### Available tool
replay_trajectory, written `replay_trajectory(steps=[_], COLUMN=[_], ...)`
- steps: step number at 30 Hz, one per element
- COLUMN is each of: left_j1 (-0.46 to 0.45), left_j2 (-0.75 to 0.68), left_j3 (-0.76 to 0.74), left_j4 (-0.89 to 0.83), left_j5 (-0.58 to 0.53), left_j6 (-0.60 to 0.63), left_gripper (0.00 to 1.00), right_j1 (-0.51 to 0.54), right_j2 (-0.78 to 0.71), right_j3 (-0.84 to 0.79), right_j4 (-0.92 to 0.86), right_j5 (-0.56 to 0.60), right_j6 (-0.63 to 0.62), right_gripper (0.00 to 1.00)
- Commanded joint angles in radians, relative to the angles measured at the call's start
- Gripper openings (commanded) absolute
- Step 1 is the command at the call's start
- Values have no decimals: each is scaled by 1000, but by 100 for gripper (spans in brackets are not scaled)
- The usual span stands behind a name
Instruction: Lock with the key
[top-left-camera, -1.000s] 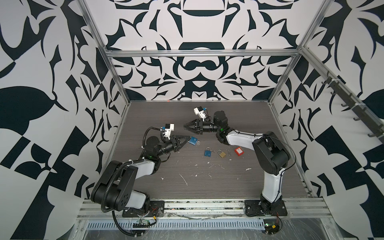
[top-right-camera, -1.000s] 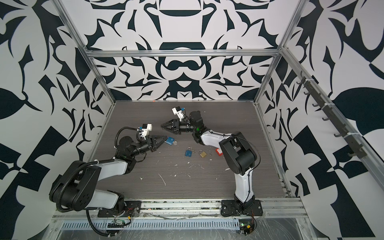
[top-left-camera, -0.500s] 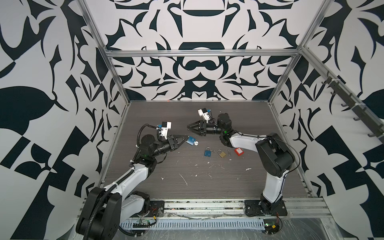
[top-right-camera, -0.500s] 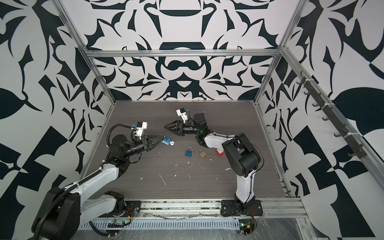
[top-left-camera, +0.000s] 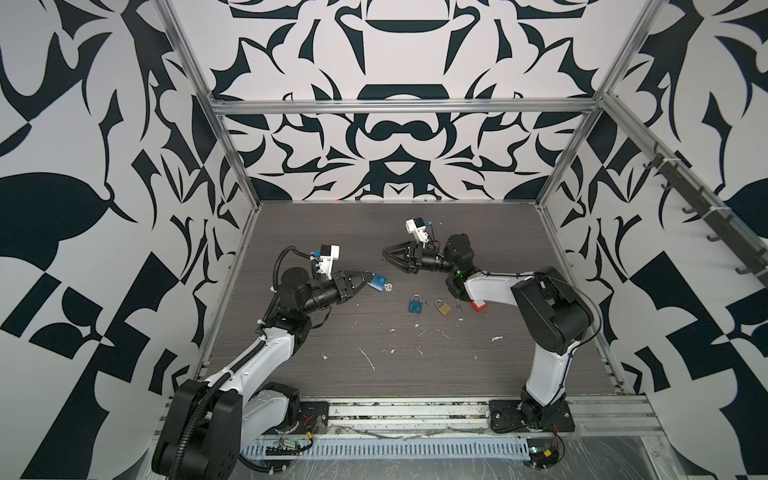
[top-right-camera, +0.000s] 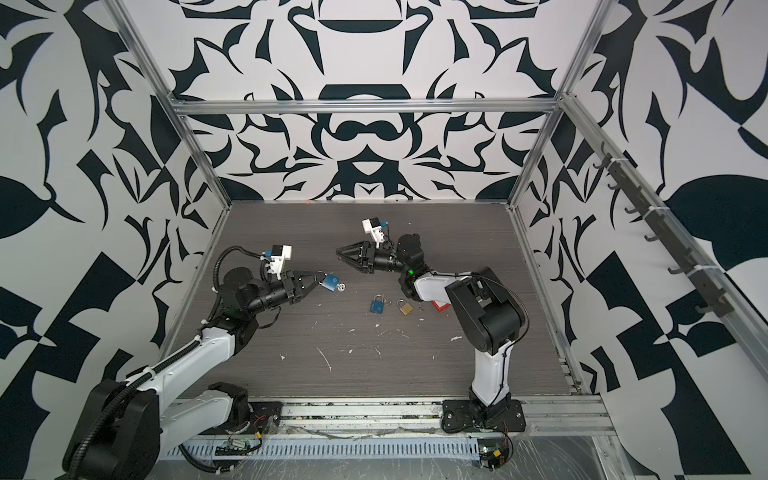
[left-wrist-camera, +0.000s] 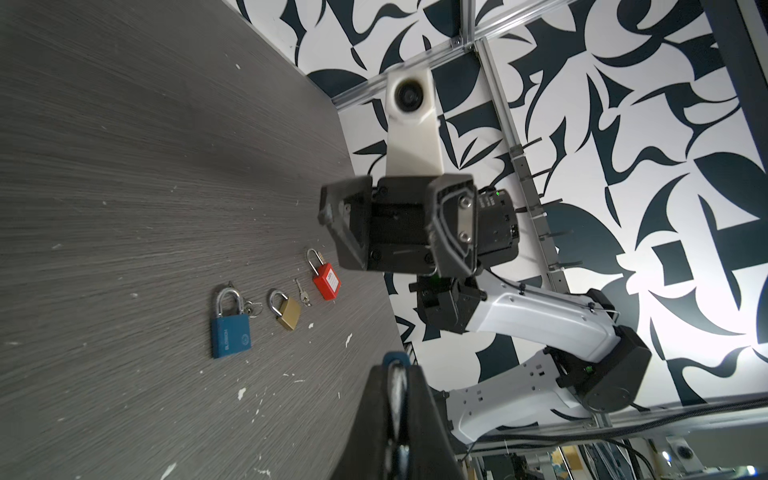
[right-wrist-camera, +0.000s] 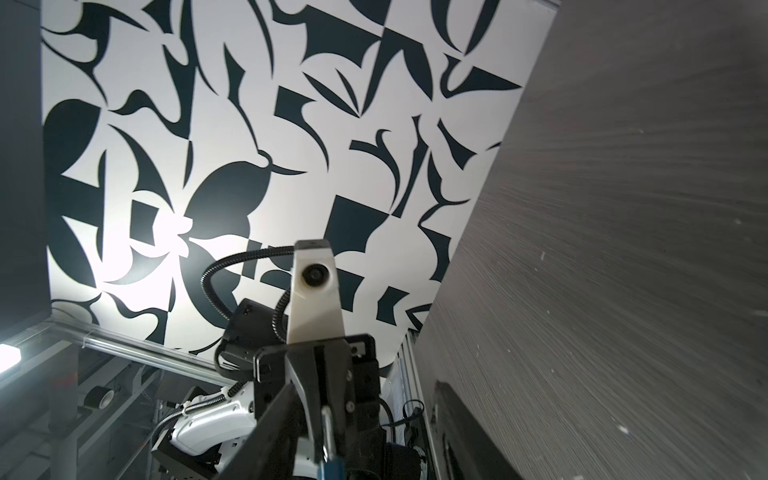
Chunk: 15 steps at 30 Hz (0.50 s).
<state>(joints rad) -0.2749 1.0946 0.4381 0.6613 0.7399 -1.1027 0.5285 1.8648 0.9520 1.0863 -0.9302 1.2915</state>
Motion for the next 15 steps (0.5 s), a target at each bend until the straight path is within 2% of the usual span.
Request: replay_trajectory(steps=[1, 3, 7, 9, 15], left_j1=[28, 38, 45, 46, 45], left_j2=[-26, -18, 27, 56, 121], left_j3=[-13, -24, -43, -45, -54], left_j4=[60, 88, 189, 232, 346], left_j5=[-18, -27, -29, -30, -35], left_j6=[-21, -37, -85, -108, -167], left_gripper=[0, 0, 0, 0, 0], right_j1=[-6, -5, 0, 5, 28], right_j2=[-105, -140, -164, -156, -122], right_j3=[-37, -63, -106, -126, -130], right_j4=[-107, -164, -124, -63, 25], right_j5=[18, 23, 24, 26, 18], right_j6=[-120, -159, -136, -101, -46], right_gripper=[54, 54, 51, 44, 33])
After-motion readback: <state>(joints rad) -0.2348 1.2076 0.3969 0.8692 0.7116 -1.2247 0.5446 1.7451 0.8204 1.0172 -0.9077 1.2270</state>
